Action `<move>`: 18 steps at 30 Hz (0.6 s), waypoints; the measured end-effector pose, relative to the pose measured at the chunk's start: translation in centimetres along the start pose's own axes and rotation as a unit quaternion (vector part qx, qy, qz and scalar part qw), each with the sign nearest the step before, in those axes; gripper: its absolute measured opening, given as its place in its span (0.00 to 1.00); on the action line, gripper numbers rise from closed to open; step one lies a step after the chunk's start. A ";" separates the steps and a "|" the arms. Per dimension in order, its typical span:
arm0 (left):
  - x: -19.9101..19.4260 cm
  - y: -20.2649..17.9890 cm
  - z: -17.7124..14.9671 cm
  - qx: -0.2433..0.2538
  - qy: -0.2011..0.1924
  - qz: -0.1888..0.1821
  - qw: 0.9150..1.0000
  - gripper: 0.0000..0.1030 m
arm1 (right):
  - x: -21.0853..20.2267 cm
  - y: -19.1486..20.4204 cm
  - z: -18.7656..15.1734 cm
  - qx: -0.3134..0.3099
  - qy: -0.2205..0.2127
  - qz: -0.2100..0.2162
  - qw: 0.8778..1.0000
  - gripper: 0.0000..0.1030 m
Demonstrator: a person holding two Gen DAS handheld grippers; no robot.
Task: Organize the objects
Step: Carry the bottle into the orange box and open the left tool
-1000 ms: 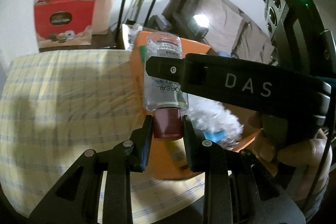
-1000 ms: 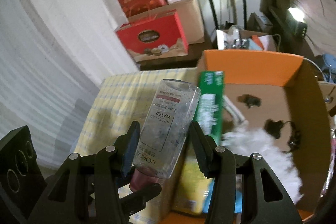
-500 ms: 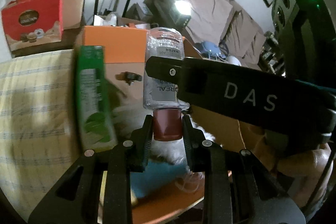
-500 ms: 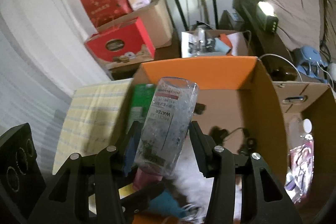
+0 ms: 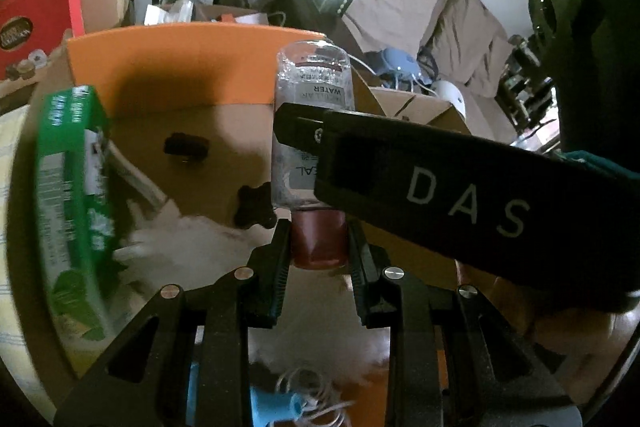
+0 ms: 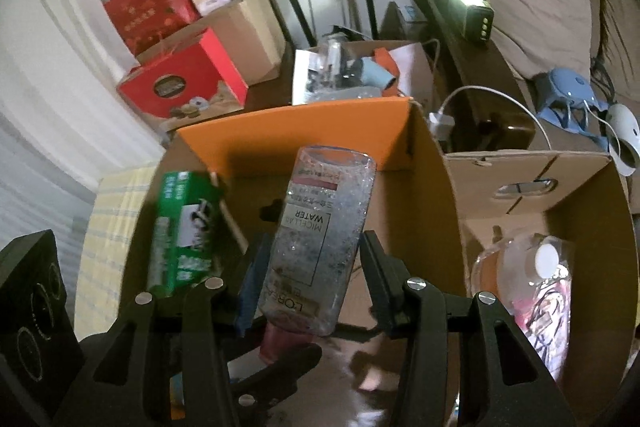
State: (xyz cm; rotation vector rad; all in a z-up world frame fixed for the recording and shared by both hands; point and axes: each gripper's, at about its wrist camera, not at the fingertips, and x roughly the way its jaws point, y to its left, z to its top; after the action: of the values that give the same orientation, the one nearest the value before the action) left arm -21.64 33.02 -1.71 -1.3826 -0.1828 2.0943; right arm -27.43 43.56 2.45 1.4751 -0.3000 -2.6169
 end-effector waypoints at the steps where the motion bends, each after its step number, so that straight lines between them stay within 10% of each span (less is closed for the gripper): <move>1: 0.4 -0.1 0.1 -0.001 0.003 0.001 1.000 0.25 | 0.2 -0.3 0.1 0.002 0.001 -0.002 1.000 0.46; 18: 1.9 1.3 0.7 -0.035 0.006 0.004 0.999 0.34 | 2.0 -2.2 0.1 0.024 0.009 -0.010 1.000 0.45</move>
State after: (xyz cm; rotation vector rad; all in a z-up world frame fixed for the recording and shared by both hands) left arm -23.31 33.19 -3.43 -1.4385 -0.2495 2.1033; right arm -28.61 45.34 0.33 1.5235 -0.3516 -2.6288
